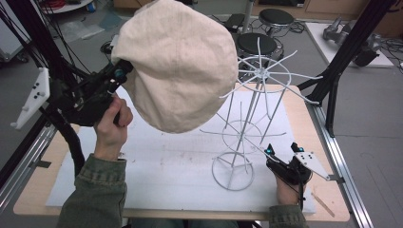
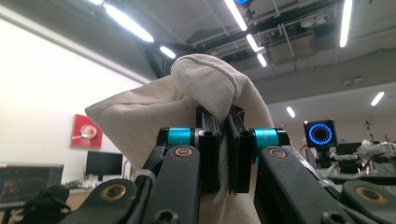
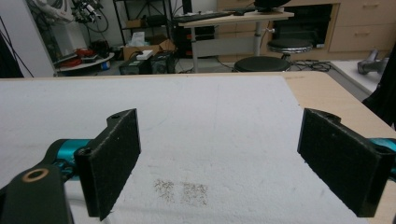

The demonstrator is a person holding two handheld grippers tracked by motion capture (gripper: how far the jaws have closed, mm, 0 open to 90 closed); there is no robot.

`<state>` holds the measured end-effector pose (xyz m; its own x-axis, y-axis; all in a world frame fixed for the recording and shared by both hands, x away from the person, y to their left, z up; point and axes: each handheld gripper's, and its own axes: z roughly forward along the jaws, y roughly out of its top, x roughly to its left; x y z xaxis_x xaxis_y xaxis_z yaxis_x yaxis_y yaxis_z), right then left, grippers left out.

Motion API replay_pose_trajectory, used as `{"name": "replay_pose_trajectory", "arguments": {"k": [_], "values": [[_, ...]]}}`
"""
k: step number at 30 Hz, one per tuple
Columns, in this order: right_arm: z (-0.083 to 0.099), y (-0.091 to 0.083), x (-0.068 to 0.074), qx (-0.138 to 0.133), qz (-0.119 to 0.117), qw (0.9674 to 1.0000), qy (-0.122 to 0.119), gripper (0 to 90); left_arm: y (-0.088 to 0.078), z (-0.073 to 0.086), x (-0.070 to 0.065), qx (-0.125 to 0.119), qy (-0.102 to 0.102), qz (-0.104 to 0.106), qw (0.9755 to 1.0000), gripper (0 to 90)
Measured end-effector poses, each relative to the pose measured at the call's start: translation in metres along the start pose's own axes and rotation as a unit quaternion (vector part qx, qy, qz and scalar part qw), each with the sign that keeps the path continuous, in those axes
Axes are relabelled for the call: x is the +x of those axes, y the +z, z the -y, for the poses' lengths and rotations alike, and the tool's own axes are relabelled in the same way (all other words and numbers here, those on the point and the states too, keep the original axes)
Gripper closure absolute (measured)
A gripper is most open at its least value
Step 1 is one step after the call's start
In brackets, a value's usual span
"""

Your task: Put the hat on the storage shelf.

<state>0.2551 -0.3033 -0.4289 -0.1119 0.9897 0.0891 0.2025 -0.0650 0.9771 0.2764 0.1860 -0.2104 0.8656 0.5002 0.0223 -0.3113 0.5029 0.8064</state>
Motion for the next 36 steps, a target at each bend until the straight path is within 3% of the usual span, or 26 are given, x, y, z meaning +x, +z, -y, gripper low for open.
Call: {"name": "replay_pose_trajectory", "arguments": {"k": [7, 16, 33, 36], "values": [[0.0, 0.0, 0.001, 0.001, 0.001, 1.0, 0.001, 12.4, -0.018, 0.027, 0.008, 0.052, 0.004, -0.025, 0.9983, 84.7], [0.0, 0.0, 0.0, 0.001, 0.002, 1.0, 0.002, 12.4, -0.034, 0.049, 0.011, 0.119, 0.024, -0.049, 0.9914, 82.9], [0.0, 0.0, 0.001, 0.001, 0.002, 1.0, 0.003, 12.4, -0.036, 0.053, 0.01, 0.124, 0.036, -0.063, 0.9896, 81.9], [0.0, 0.0, 0.0, 0.001, 0.002, 1.0, 0.002, 12.4, -0.035, 0.053, 0.01, 0.124, 0.036, -0.071, 0.989, 74.7]]}}
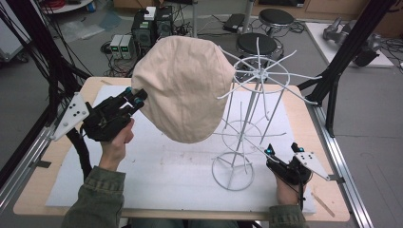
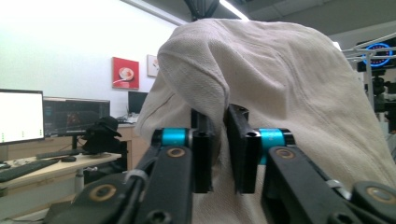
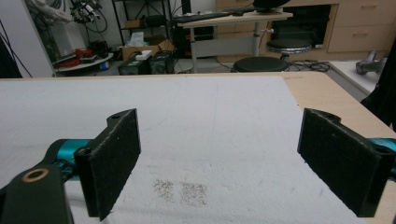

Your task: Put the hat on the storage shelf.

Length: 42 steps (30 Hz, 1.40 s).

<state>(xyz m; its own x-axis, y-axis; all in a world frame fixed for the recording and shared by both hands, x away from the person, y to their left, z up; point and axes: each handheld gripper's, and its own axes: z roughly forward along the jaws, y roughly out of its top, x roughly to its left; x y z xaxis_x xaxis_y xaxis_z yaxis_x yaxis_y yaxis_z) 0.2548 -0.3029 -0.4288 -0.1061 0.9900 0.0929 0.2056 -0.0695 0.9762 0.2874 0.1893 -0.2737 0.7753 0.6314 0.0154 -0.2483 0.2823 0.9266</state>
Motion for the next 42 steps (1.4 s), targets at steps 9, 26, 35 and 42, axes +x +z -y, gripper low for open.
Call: {"name": "replay_pose_trajectory", "arguments": {"k": [9, 26, 35, 42], "values": [[0.0, 0.0, 0.0, -0.002, 0.0, 1.0, -0.001, 12.4, 0.002, 0.001, 0.0, 0.009, 0.006, -0.051, 0.9987, 37.8], [0.0, 0.0, 0.0, 0.0, 0.001, 1.0, 0.002, 12.4, -0.008, 0.005, -0.002, 0.032, 0.045, -0.161, 0.9854, 27.5], [0.0, 0.0, 0.0, -0.003, 0.003, 1.0, -0.001, 12.4, -0.034, 0.011, 0.003, 0.044, 0.066, -0.277, 0.9576, 27.2], [0.0, -0.001, 0.0, -0.005, 0.005, 1.0, 0.002, 12.4, -0.057, 0.023, 0.01, 0.056, 0.06, -0.324, 0.9424, 27.6]]}}
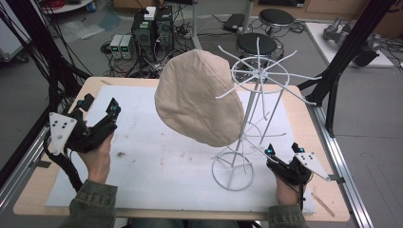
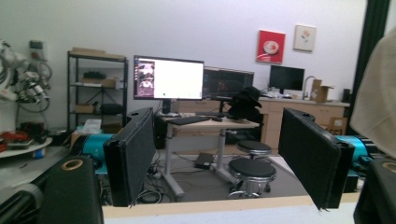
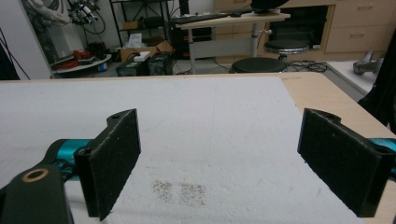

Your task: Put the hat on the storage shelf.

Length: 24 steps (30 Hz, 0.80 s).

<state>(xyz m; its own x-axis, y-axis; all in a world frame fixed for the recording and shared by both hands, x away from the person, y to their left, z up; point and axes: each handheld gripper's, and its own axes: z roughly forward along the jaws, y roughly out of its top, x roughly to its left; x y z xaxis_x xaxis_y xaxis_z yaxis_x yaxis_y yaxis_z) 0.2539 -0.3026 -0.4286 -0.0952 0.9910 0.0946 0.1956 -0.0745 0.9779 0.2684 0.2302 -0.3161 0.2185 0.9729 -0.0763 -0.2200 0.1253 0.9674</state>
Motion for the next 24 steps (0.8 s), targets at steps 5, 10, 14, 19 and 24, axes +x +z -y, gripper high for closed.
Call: {"name": "replay_pose_trajectory", "arguments": {"k": [5, 10, 14, 19, 24], "values": [[0.0, 0.0, 0.0, 0.005, -0.001, 1.0, 0.001, 12.4, -0.006, 0.009, 0.008, 0.013, -0.001, -0.024, 0.9996, 27.6], [0.0, -0.001, 0.0, 0.003, 0.0, 1.0, 0.0, 12.3, -0.012, 0.018, 0.014, 0.017, 0.01, -0.044, 0.9988, 27.4], [0.0, -0.001, 0.0, 0.004, 0.0, 1.0, 0.001, 12.4, -0.019, 0.03, 0.017, 0.03, 0.016, -0.054, 0.9979, 27.5], [0.0, 0.0, 0.0, 0.006, -0.006, 1.0, -0.001, 12.4, -0.027, 0.043, 0.022, 0.049, 0.023, -0.064, 0.9965, 27.0], [0.0, 0.0, 0.0, 0.008, -0.006, 1.0, 0.001, 12.4, -0.033, 0.055, 0.03, 0.065, 0.03, -0.082, 0.9941, 26.9]]}}
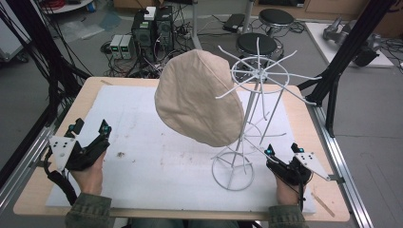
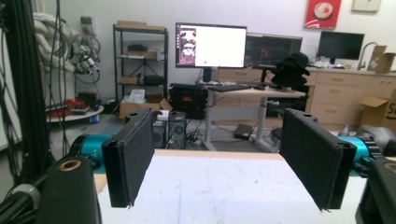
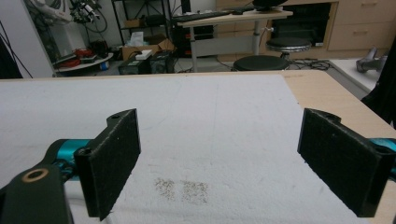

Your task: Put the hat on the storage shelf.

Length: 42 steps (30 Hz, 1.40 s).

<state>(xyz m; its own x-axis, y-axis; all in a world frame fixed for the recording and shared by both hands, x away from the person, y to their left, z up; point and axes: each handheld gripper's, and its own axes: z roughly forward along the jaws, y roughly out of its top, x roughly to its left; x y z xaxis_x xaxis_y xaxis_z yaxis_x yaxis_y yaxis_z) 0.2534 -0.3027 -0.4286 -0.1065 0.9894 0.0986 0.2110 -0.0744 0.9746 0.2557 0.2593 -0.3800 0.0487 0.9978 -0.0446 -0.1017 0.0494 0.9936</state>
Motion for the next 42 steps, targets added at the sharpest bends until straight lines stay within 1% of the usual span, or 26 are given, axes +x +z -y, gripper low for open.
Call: {"name": "replay_pose_trajectory", "arguments": {"k": [3, 5, 7, 10, 13, 14, 16, 18, 20, 23, 25, 27, 31, 32, 38, 42], "values": [[0.0, 0.0, 0.0, 0.001, -0.001, 1.0, 0.001, 12.4, -0.001, 0.008, 0.007, 0.011, 0.004, -0.012, 0.9999, 27.1], [0.0, 0.0, 0.0, 0.0, -0.001, 1.0, 0.0, 12.3, -0.002, 0.014, 0.011, 0.018, 0.002, -0.019, 0.9997, 27.1], [0.0, 0.0, 0.0, 0.0, -0.001, 1.0, 0.0, 12.4, -0.003, 0.019, 0.016, 0.023, 0.0, -0.022, 0.9995, 26.9], [0.0, 0.0, 0.0, 0.001, -0.002, 1.0, 0.002, 12.4, -0.004, 0.025, 0.022, 0.033, 0.016, -0.029, 0.9989, 24.9], [0.0, 0.0, -0.001, 0.0, -0.001, 1.0, 0.004, 12.3, -0.006, 0.032, 0.027, 0.039, 0.012, -0.035, 0.9985, 23.8], [0.0, 0.0, -0.001, 0.001, 0.0, 1.0, 0.004, 12.4, -0.006, 0.035, 0.028, 0.045, 0.013, -0.038, 0.9982, 23.5], [0.0, -0.001, -0.001, 0.001, -0.002, 1.0, 0.007, 12.4, -0.006, 0.04, 0.031, 0.051, 0.024, -0.046, 0.9974, 23.0], [0.0, -0.001, -0.002, -0.004, -0.004, 1.0, 0.004, 12.4, -0.006, 0.043, 0.034, 0.047, 0.028, -0.051, 0.9972, 22.9], [0.0, -0.002, -0.002, -0.002, -0.005, 1.0, 0.006, 12.3, -0.006, 0.043, 0.035, 0.049, 0.02, -0.047, 0.9975, 22.3], [0.0, -0.001, -0.002, -0.001, -0.005, 0.9999, 0.01, 12.4, -0.006, 0.044, 0.034, 0.048, 0.024, -0.045, 0.9975, 22.1], [0.0, -0.002, -0.002, -0.003, -0.006, 1.0, 0.006, 12.4, -0.007, 0.044, 0.034, 0.05, 0.023, -0.043, 0.9976, 22.0], [0.0, -0.003, -0.002, -0.002, -0.006, 0.9999, 0.01, 12.3, -0.007, 0.044, 0.035, 0.049, 0.022, -0.043, 0.9976, 22.1], [0.0, -0.002, -0.002, -0.003, -0.006, 0.9999, 0.011, 12.4, -0.009, 0.043, 0.036, 0.044, 0.02, -0.049, 0.9976, 22.9], [0.0, -0.002, -0.002, -0.002, -0.006, 0.9999, 0.008, 12.3, -0.009, 0.043, 0.037, 0.043, 0.02, -0.05, 0.9976, 22.8], [0.0, -0.002, -0.002, -0.002, -0.006, 0.9999, 0.011, 12.4, -0.01, 0.043, 0.037, 0.042, 0.017, -0.045, 0.9979, 22.7], [0.0, -0.003, -0.002, -0.002, -0.008, 0.9999, 0.009, 12.4, -0.011, 0.043, 0.037, 0.042, 0.014, -0.046, 0.998, 22.7]]}}
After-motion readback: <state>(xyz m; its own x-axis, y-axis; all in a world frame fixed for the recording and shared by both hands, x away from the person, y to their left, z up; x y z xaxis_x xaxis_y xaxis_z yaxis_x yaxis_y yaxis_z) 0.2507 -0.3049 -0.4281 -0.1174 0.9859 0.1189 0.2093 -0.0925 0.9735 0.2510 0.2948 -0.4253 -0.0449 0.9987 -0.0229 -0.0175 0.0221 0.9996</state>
